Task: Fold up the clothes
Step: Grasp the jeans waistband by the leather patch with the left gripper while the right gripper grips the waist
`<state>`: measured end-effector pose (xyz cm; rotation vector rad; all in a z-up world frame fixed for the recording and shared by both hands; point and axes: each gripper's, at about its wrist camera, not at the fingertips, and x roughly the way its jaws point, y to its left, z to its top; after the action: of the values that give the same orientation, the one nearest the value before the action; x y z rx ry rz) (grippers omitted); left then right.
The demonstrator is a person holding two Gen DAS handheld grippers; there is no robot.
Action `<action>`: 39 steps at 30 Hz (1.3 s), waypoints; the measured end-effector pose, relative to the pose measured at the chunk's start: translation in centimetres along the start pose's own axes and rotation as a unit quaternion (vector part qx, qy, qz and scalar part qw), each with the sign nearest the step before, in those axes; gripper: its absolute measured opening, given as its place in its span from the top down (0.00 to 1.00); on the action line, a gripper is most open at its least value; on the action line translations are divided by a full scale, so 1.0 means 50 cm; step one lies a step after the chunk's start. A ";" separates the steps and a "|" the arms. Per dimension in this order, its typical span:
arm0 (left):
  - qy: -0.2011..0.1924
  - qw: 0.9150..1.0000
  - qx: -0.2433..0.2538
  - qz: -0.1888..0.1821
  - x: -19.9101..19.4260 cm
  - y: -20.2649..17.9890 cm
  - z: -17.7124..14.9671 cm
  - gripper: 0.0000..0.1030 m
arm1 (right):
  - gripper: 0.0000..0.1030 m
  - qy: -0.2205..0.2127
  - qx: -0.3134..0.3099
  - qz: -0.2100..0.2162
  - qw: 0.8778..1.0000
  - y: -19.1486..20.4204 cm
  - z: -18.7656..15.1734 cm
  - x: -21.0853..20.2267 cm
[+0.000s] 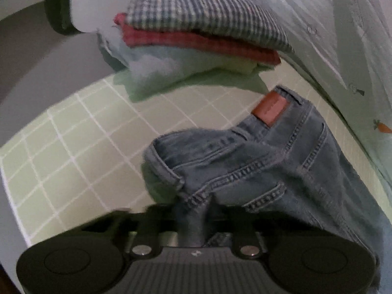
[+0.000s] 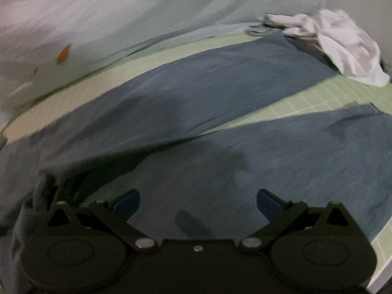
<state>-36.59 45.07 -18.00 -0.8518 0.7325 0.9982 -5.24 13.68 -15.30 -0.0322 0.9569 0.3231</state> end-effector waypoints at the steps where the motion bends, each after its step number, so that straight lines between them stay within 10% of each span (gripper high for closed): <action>1: -0.004 1.000 -0.001 0.007 -0.012 0.011 -0.003 0.85 | 0.00 -0.001 -0.014 0.003 1.000 0.017 0.002 -0.001; 7: 0.018 1.000 -0.018 0.015 -0.029 0.081 -0.033 0.78 | 0.00 -0.016 -0.127 0.051 0.990 0.165 0.042 0.021; 11: 0.016 0.999 -0.047 -0.006 -0.032 0.119 -0.017 0.52 | 0.00 -0.031 -0.208 0.127 0.969 0.320 0.097 0.054; 23: 0.043 0.993 -0.097 -0.049 0.027 0.153 0.055 0.47 | 0.01 0.013 -0.429 0.355 0.831 0.881 0.164 0.233; 31: 0.048 0.996 -0.070 -0.040 0.034 0.142 0.066 0.76 | 0.65 0.113 -0.444 0.372 0.807 0.922 0.144 0.310; 39: -0.061 0.998 -0.018 0.027 -0.040 0.110 0.096 0.82 | 0.72 0.058 -0.394 0.426 0.813 0.953 0.163 0.276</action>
<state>-41.74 50.03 -15.46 -0.7992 0.6373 1.1046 -4.97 63.95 -16.23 -0.3938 0.8500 1.5637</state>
